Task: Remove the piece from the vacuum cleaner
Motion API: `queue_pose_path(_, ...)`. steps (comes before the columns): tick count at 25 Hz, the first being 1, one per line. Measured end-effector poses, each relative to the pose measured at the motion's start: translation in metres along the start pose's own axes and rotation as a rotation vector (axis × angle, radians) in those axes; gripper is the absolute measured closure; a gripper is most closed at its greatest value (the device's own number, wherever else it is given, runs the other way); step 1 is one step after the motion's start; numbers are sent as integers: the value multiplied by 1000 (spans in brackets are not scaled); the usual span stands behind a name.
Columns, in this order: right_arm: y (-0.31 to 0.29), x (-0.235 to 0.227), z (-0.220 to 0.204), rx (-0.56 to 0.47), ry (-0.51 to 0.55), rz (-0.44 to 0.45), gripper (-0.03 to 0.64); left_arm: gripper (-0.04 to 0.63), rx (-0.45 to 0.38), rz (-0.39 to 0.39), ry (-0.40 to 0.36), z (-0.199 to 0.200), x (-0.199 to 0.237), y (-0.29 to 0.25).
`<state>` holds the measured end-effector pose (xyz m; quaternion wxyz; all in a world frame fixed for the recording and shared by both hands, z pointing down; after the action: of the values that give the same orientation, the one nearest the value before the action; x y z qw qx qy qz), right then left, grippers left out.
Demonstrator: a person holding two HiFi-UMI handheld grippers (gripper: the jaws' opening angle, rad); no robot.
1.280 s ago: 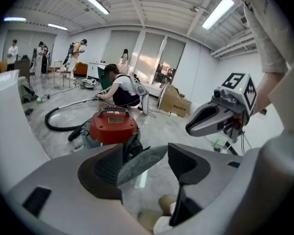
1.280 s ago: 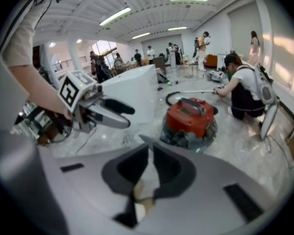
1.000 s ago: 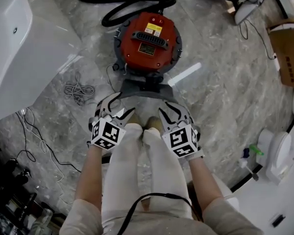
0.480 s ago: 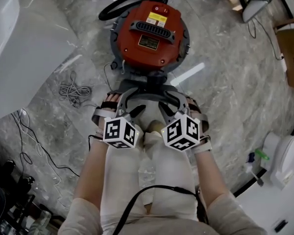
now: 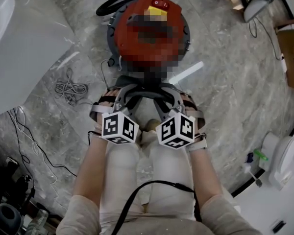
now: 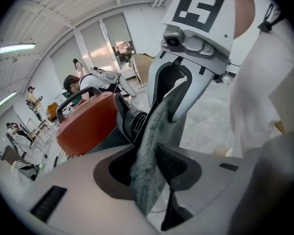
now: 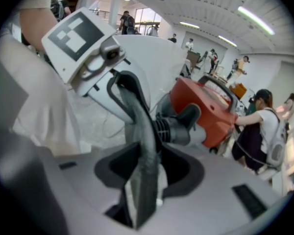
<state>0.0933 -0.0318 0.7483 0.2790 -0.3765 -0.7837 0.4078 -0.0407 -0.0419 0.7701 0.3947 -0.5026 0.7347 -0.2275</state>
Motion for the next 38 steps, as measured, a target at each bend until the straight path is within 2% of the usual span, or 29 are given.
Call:
queue_pose_path(4, 3, 2, -1, -6, 40, -19, 467, 495, -12, -2, 10, 0, 1, 3)
queue_pose_path(7, 5, 6, -3, -3, 75, -44, 515, 535, -13, -6, 3, -1, -4, 4)
queue_pose_path(11, 7, 11, -5, 3, 70, -70, 559, 537, -8, -16, 39, 0, -6, 6)
queue_pose_path(19, 11, 14, -6, 2, 76, -49, 572, 538, -17, -71, 78, -1, -2, 7)
queue_pose_path(25, 10, 14, -10, -23, -10, -44, 572, 537, -34, -67, 125, -3, -2, 5)
queue_pose_path(32, 15, 24, -13, -27, 14, -73, 572, 537, -19, -50, 99, 0, -11, 12)
queue_pose_path(38, 17, 38, -20, -29, 17, -52, 572, 537, -19, -77, 121, -5, -29, 17)
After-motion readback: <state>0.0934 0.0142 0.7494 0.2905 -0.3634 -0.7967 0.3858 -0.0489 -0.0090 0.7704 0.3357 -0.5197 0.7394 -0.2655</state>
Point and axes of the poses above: the fingertips, and each gripper's own axes: y backward along the fingers, x to its left, z out of its top, the point moved 10 cm from there along y, backward along the fingers, and after that the axes turned 8 degrees about -y, right-handed, at the moved point
